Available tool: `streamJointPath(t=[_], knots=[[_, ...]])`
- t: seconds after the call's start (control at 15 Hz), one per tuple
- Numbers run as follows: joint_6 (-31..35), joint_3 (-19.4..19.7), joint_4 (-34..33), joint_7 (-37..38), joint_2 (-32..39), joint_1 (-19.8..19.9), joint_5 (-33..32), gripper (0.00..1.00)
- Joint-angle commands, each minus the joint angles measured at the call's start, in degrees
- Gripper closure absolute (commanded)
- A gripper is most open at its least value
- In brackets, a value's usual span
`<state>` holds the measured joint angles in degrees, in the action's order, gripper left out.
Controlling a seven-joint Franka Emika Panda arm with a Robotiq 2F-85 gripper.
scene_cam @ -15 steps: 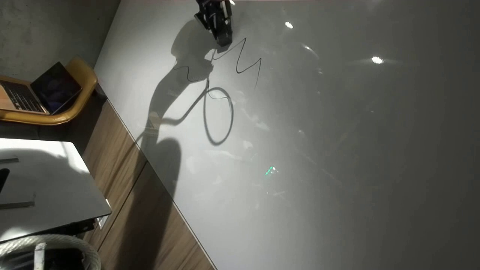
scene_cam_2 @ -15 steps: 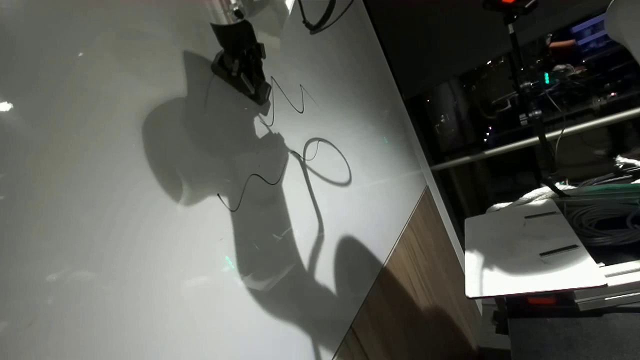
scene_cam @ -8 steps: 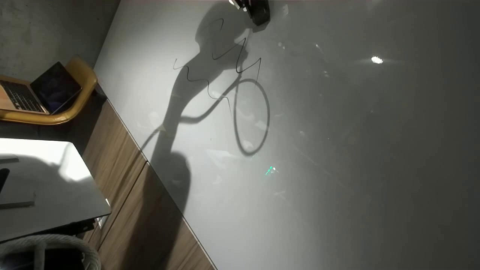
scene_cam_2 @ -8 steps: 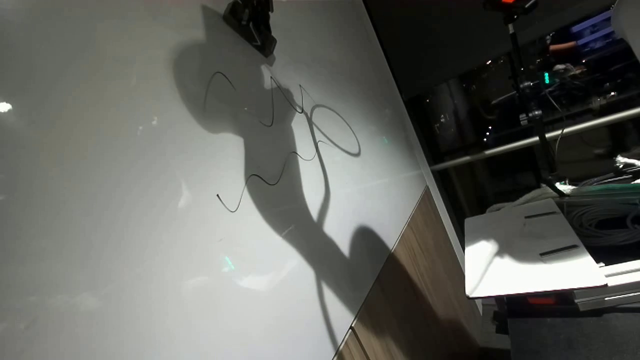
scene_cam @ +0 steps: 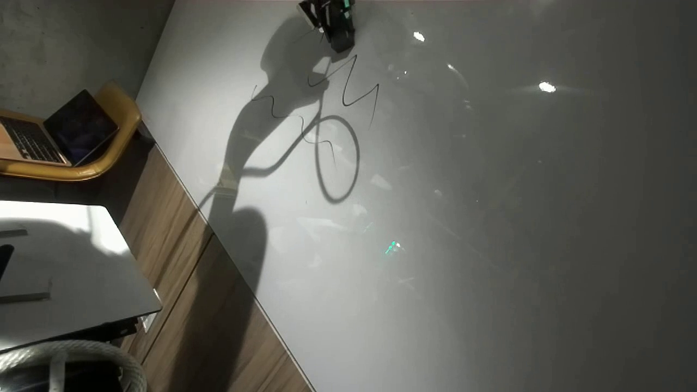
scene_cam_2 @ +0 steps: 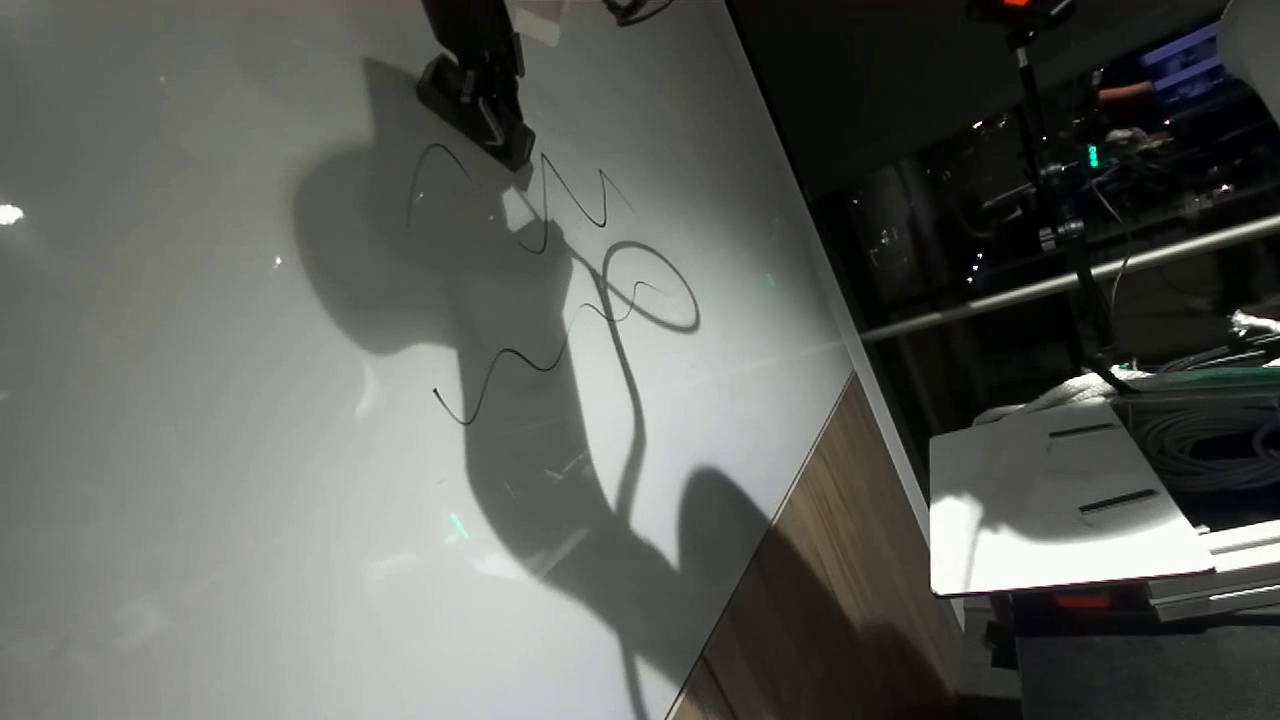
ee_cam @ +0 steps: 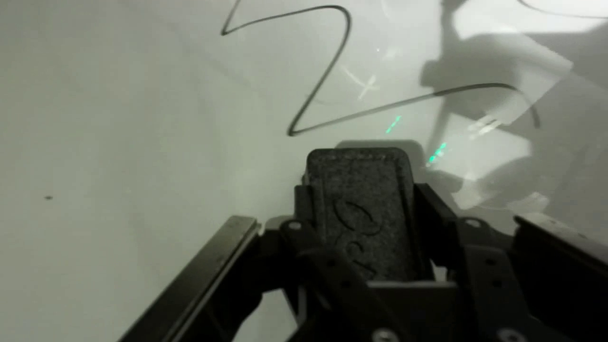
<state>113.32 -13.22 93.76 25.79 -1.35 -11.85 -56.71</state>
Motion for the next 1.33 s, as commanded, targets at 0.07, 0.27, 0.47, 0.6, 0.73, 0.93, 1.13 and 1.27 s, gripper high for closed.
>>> streamJointPath(t=[0.07, 0.27, 0.47, 0.6, 0.73, 0.93, 1.13, 1.27], knots=[[1.3, -3.0, -6.1, 1.2, 9.0, -3.9, -0.9, 0.71], [1.0, -3.3, -7.5, 0.9, 12.1, -6.0, -0.8, 0.71], [0.9, -2.8, -7.2, 0.8, 14.0, -7.0, -0.4, 0.71], [0.9, -2.5, -6.6, 0.6, 14.2, -7.2, 0.3, 0.71], [0.7, -2.5, -6.0, 0.5, 14.1, -7.4, 0.6, 0.71], [1.3, -1.6, -3.8, 0.2, 13.0, -6.4, 1.1, 0.71], [2.7, -0.1, -0.7, -0.5, 10.8, -4.7, 2.6, 0.71], [4.5, 1.3, 2.4, -1.2, 8.3, -2.8, 4.0, 0.71]])
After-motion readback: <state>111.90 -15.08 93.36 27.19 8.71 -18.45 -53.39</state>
